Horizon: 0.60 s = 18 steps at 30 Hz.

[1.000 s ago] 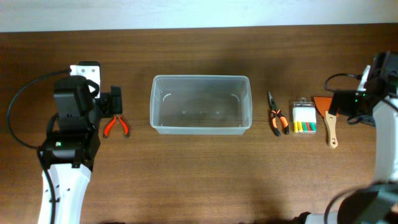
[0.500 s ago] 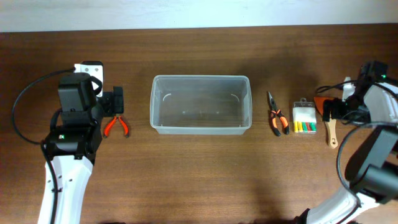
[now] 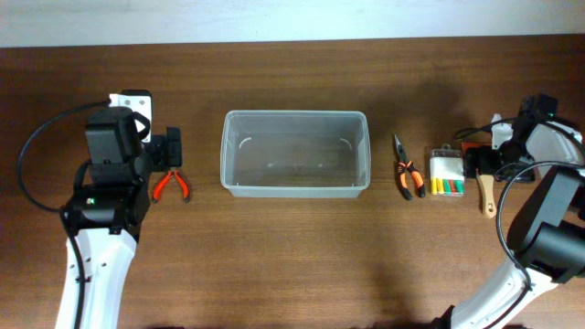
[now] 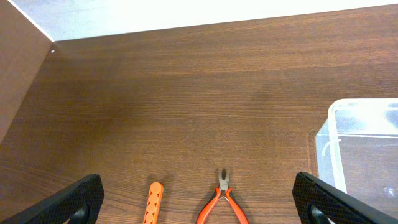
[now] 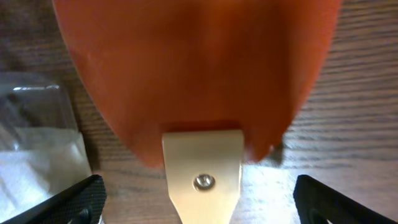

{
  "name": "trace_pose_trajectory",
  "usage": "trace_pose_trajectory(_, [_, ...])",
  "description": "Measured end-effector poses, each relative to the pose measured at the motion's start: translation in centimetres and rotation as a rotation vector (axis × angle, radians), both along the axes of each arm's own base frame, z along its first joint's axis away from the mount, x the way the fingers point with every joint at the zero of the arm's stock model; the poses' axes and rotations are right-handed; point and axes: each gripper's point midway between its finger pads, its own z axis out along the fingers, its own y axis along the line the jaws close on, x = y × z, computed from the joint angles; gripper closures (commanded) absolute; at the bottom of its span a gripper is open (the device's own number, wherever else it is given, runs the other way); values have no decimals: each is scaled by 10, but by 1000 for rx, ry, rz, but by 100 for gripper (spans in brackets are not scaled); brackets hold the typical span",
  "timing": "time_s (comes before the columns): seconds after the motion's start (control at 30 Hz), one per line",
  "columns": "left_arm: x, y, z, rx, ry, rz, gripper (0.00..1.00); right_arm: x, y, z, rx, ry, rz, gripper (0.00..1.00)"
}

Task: Pack container
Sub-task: 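Move the right gripper to the orange scraper and grasp it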

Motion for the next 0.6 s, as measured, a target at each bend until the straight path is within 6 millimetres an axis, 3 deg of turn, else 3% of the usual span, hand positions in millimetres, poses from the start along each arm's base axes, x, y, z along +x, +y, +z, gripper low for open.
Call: trace_pose_trajectory(0.6, [0,0,0,0,0,0,1,6,-1,-4,2,-20,10,23])
